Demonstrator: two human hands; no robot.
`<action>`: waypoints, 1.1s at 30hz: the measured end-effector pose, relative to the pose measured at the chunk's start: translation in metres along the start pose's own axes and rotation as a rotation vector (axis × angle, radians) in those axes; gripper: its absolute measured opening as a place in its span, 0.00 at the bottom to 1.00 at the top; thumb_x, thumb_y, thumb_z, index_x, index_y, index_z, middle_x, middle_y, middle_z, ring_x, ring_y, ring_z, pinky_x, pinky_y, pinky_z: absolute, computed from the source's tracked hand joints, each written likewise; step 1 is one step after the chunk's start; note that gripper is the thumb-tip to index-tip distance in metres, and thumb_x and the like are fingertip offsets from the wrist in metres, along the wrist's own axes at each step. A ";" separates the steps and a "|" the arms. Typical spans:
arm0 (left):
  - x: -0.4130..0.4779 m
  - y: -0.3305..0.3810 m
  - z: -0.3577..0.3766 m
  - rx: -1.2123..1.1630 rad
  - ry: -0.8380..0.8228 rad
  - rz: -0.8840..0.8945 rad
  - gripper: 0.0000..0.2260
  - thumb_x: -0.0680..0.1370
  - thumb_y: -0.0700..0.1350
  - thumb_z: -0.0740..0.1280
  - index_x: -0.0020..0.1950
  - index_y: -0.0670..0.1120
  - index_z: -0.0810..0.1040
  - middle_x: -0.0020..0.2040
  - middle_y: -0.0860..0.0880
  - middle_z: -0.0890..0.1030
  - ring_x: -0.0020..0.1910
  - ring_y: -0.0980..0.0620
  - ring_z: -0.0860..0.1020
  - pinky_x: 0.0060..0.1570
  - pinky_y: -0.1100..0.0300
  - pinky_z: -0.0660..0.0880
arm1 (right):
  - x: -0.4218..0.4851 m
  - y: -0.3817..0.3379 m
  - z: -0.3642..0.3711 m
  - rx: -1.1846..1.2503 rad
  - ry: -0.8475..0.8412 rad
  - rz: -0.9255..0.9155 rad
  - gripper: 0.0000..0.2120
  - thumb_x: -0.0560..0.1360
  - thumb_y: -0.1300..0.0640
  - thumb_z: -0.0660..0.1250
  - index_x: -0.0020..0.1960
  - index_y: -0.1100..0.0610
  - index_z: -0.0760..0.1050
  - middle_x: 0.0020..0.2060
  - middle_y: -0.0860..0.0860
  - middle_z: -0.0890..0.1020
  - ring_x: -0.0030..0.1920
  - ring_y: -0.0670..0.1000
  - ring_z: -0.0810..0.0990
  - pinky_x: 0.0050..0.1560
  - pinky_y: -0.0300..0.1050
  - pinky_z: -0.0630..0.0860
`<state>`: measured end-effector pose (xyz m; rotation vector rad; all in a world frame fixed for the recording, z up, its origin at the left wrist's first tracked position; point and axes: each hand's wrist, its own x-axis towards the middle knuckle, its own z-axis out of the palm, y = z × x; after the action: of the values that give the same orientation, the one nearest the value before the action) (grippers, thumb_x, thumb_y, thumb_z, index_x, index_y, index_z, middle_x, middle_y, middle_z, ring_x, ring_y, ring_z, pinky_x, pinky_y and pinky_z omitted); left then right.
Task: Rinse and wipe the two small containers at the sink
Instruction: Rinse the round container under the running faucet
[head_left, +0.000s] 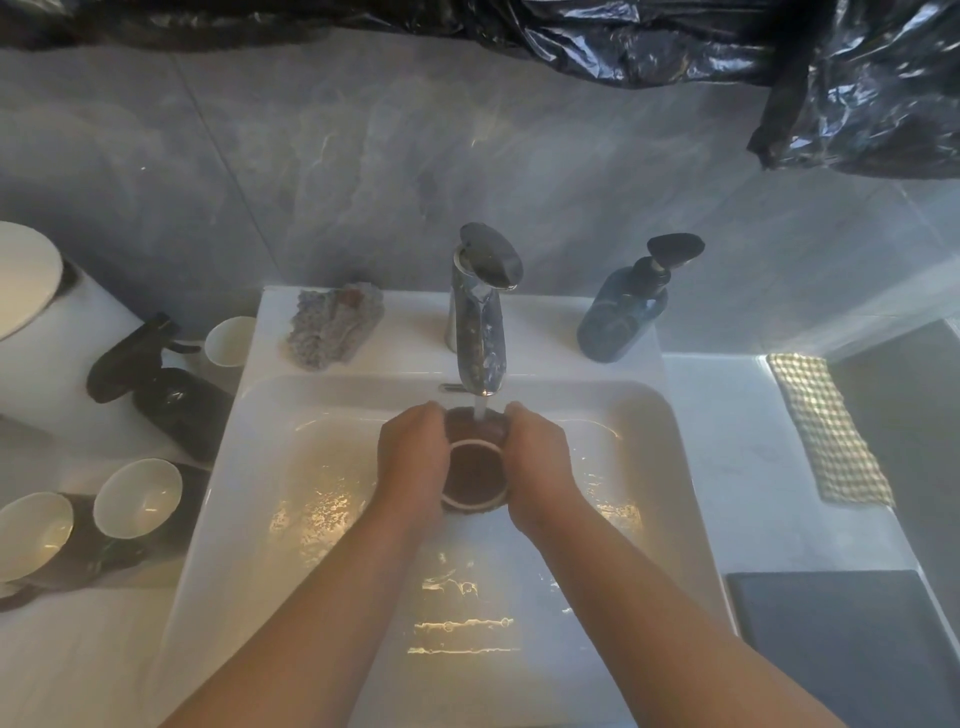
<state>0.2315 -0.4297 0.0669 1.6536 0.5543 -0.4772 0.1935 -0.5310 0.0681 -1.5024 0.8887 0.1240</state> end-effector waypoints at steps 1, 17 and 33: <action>0.005 -0.001 -0.001 -0.032 -0.007 -0.053 0.11 0.73 0.46 0.62 0.32 0.45 0.77 0.40 0.39 0.82 0.43 0.37 0.81 0.46 0.43 0.80 | 0.001 0.000 0.000 -0.009 0.000 0.003 0.11 0.82 0.62 0.56 0.41 0.57 0.71 0.33 0.51 0.71 0.29 0.44 0.70 0.25 0.30 0.70; -0.006 0.005 -0.006 -0.481 -0.359 -0.409 0.19 0.85 0.48 0.58 0.48 0.36 0.81 0.41 0.36 0.86 0.36 0.39 0.86 0.48 0.39 0.82 | 0.003 0.020 -0.028 -0.035 -0.360 -0.304 0.24 0.75 0.47 0.60 0.69 0.51 0.71 0.62 0.52 0.80 0.64 0.52 0.78 0.63 0.43 0.75; -0.010 0.004 -0.005 -0.106 -0.152 0.249 0.10 0.80 0.53 0.61 0.42 0.54 0.78 0.45 0.51 0.81 0.47 0.50 0.79 0.47 0.54 0.73 | 0.021 0.010 -0.019 -0.040 -0.341 0.067 0.35 0.81 0.33 0.42 0.67 0.52 0.76 0.59 0.57 0.84 0.60 0.57 0.82 0.59 0.51 0.79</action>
<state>0.2257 -0.4263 0.0765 1.5450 0.2524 -0.3791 0.1940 -0.5561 0.0512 -1.4341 0.6637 0.4369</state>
